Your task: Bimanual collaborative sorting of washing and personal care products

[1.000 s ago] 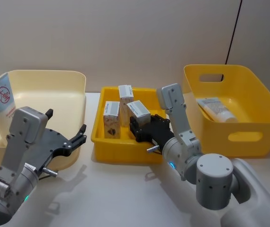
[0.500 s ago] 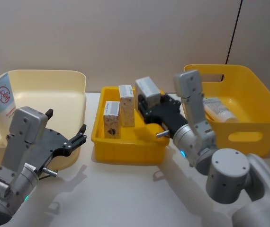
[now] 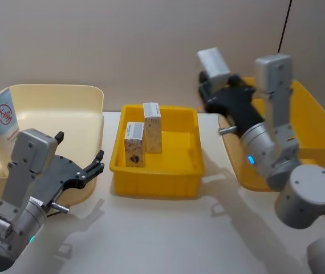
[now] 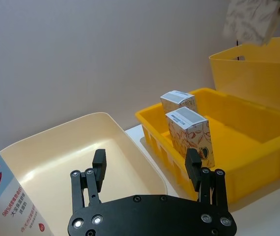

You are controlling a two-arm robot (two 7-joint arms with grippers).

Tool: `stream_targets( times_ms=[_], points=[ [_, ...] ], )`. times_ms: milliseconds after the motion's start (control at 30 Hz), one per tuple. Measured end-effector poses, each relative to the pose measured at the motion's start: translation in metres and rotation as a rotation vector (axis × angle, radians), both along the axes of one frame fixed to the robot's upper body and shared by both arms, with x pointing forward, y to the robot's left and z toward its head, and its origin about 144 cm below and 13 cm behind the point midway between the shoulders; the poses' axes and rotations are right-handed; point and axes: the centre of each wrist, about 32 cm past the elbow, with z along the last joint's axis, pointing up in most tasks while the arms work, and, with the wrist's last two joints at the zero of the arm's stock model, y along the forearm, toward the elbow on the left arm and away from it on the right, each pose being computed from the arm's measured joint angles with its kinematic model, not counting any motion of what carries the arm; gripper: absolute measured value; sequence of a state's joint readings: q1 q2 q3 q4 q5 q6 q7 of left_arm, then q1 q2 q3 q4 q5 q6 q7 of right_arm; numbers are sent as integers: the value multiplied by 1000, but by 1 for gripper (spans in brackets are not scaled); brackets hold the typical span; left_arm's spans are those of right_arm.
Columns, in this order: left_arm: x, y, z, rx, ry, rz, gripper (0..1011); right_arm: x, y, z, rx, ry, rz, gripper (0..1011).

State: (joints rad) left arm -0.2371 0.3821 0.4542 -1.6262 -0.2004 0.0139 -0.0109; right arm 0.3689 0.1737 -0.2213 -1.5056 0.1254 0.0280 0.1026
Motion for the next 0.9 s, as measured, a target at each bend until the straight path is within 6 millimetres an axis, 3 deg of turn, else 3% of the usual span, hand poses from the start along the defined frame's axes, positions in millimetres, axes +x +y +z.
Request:
stream_targets(
  times_ms=[400,900],
  points=[
    [0,0,0,0,0,0,1003,-9,-33,15,12,-87,-158,451],
    [0,0,0,0,0,0,1003,-19,-54,5,34,28,-319,451]
  ],
)
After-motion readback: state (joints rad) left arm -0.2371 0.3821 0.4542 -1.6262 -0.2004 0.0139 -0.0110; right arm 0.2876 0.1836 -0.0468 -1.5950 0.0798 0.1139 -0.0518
